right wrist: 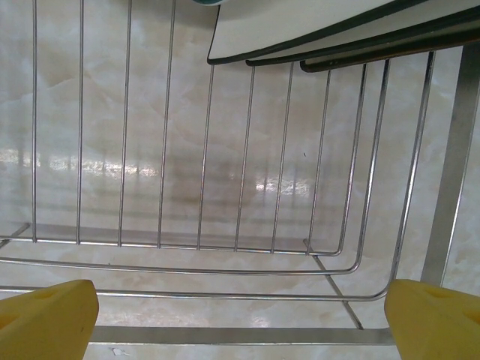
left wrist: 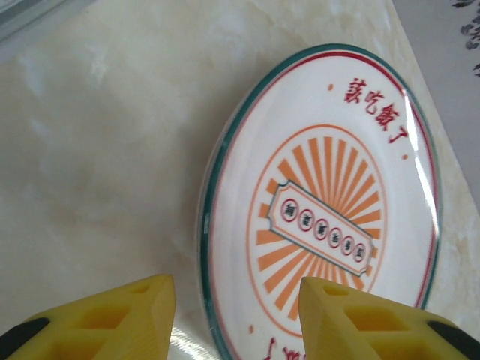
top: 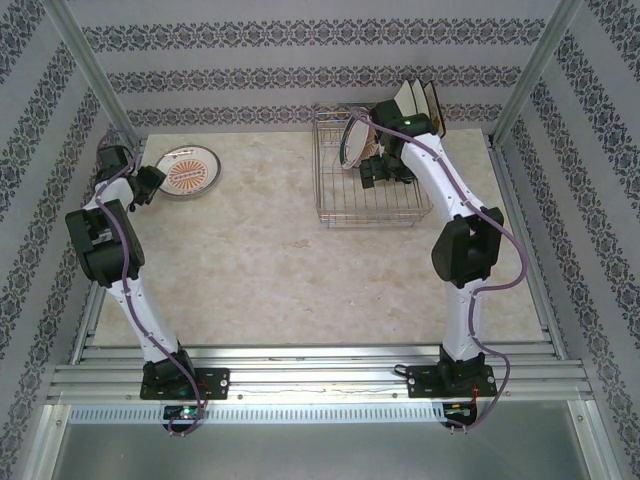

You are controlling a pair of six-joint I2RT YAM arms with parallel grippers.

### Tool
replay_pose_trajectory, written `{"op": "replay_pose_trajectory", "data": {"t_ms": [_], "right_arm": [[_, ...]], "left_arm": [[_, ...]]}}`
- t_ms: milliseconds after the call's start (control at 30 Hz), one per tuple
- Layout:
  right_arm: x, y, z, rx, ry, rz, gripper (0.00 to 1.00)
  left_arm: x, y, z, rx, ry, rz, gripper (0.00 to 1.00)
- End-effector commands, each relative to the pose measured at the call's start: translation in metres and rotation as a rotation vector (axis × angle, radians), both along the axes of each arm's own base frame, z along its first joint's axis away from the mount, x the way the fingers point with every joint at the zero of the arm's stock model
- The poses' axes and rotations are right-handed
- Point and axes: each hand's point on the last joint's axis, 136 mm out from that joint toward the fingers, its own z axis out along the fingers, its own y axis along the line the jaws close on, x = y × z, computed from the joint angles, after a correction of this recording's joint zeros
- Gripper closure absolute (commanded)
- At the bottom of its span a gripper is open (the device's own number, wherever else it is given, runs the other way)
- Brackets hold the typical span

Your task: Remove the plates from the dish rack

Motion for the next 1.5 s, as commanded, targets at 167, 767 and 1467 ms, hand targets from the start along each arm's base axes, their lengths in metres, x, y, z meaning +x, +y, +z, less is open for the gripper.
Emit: {"op": "replay_pose_trajectory", "data": {"t_ms": [167, 767, 1467], "right_arm": [[-0.003, -0.002, 0.010, 0.021, -0.024, 0.010, 0.02], [-0.004, 0.018, 0.062, 0.142, -0.173, 0.064, 0.02], [0.079, 0.069, 0.072, 0.160, -0.328, 0.024, 0.02]], "left_arm": [[-0.013, -0.005, 0.007, 0.155, 0.122, -0.076, 0.45], [-0.135, -0.169, 0.130, 0.489, 0.326, -0.517, 0.00], [-0.125, -0.235, 0.096, 0.423, 0.460, -0.740, 0.00]]}}
